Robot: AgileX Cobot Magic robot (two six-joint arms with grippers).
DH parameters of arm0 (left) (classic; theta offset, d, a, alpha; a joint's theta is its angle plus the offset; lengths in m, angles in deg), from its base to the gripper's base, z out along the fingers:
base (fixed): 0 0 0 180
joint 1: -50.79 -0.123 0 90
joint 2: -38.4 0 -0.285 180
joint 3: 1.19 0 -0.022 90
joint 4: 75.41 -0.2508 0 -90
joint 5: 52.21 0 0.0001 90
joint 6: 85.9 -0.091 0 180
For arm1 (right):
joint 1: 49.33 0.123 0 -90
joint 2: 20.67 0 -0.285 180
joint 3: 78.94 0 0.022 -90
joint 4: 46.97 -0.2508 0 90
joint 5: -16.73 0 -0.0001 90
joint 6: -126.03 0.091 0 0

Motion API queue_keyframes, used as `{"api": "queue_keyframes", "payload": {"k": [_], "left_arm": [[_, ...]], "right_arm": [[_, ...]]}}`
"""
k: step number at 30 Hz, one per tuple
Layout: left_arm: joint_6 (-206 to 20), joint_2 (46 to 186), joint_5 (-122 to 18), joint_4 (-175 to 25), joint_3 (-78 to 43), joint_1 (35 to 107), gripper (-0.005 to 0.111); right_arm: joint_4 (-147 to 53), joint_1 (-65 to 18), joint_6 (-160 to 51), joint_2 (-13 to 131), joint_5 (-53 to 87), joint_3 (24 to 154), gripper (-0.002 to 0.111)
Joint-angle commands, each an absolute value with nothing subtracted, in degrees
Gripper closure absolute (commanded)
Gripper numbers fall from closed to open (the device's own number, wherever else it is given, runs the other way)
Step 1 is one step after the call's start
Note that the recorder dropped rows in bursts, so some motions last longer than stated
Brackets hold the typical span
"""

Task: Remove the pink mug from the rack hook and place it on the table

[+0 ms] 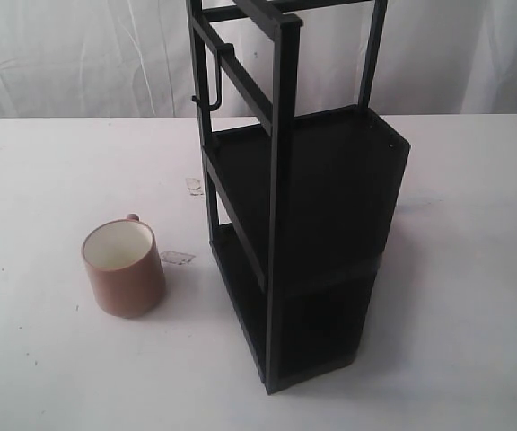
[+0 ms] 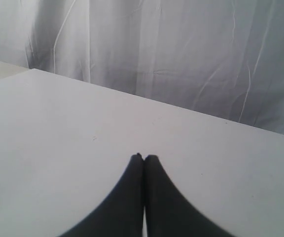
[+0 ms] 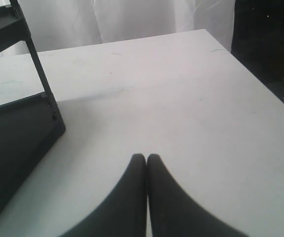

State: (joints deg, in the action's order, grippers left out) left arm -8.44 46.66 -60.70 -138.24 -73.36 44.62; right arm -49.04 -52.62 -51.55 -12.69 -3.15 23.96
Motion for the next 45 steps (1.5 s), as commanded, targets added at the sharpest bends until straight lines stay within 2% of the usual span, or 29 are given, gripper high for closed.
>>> {"api": "queue_keyframes", "payload": {"k": [1, 11, 16, 24, 26, 28, 32, 34, 36, 45], "left_arm": [[-8.8, 46.25, -60.78, -139.16, -73.65, 44.89, 0.107], [-8.92, 46.18, -60.22, -140.61, -75.06, 44.23, 0.107], [-9.82, 46.18, -54.62, -140.61, -78.41, 43.95, 0.107], [-23.22, 46.18, -51.69, -140.01, -78.41, 44.07, 0.107], [-23.34, 46.18, -49.83, -133.88, -78.41, 44.07, 0.107], [-29.17, 46.18, -47.69, -117.02, -78.41, 44.07, 0.107], [-70.28, 46.18, -50.97, -79.47, -78.41, 44.07, 0.107], [-85.53, 46.18, -62.46, -68.23, -78.41, 44.07, 0.107], [-88.09, 46.18, -73.6, -68.53, -78.41, 44.07, 0.107], [-92.32, 46.18, -72.69, -69.95, -78.41, 44.07, 0.107]], "right_arm": [[-48.71, -52.24, -52.0, -12.88, -2.82, 23.85, 0.108], [-48.71, -52.24, -52.0, -12.88, -2.82, 23.85, 0.108], [-48.71, -52.24, -52.0, -12.88, -2.82, 23.85, 0.108], [-48.71, -52.24, -52.0, -12.88, -2.82, 23.85, 0.108], [-48.71, -52.24, -52.0, -12.88, -2.82, 23.85, 0.108], [-48.71, -52.24, -52.0, -12.88, -2.82, 23.85, 0.108], [-48.71, -52.24, -52.0, -12.88, -2.82, 23.85, 0.108], [-48.71, -52.24, -52.0, -12.88, -2.82, 23.85, 0.108], [-48.71, -52.24, -52.0, -12.88, -2.82, 23.85, 0.108], [-48.59, -52.24, -52.0, -12.88, -2.82, 23.85, 0.108]]}}
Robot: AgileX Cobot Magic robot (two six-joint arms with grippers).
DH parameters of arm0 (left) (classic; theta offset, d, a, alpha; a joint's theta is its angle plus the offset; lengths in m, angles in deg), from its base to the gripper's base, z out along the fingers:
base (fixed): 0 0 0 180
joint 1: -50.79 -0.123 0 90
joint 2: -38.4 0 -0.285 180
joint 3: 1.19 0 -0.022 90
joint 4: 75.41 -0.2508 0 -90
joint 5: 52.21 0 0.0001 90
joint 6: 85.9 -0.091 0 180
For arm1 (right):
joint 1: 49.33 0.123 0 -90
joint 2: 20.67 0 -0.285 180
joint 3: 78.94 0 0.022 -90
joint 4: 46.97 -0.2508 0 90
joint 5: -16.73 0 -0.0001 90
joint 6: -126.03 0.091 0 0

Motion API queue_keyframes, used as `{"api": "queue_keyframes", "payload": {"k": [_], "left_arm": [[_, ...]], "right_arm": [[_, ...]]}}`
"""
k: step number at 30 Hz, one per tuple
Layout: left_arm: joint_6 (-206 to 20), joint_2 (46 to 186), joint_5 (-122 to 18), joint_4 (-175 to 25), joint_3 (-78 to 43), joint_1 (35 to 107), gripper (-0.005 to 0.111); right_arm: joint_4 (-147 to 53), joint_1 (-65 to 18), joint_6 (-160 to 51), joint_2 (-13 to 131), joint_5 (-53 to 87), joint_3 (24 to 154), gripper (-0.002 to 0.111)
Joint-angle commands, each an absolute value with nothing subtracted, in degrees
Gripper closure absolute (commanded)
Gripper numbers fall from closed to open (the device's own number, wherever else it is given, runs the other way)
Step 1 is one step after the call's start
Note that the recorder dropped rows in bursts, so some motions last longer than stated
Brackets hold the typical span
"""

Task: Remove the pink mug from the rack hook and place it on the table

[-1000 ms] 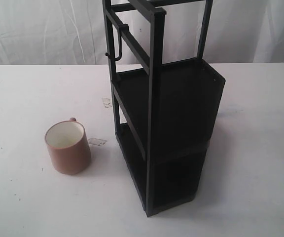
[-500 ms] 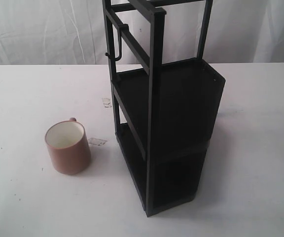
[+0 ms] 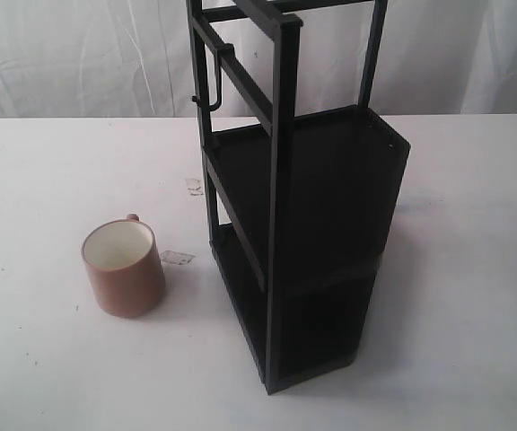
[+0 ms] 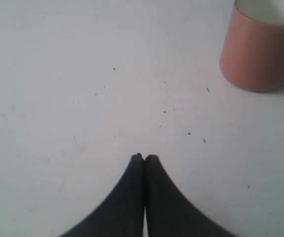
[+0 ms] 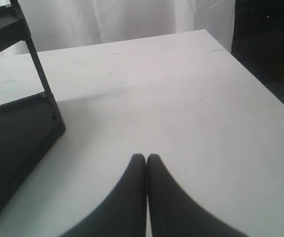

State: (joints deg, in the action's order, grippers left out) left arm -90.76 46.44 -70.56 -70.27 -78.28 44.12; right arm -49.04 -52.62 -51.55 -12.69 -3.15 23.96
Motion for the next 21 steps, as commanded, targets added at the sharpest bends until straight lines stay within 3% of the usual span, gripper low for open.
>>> {"api": "queue_keyframes", "payload": {"k": [1, 21], "left_arm": [[-92.32, 46.18, -72.69, -69.95, -78.41, 44.07, 0.107], [-92.21, 46.18, -72.47, -77.89, -78.41, 44.07, 0.107]], "right_arm": [[-48.59, -52.24, -52.11, -12.88, -2.82, 23.85, 0.108], [-48.59, -52.24, -52.78, -12.88, -2.82, 23.85, 0.108]]}}
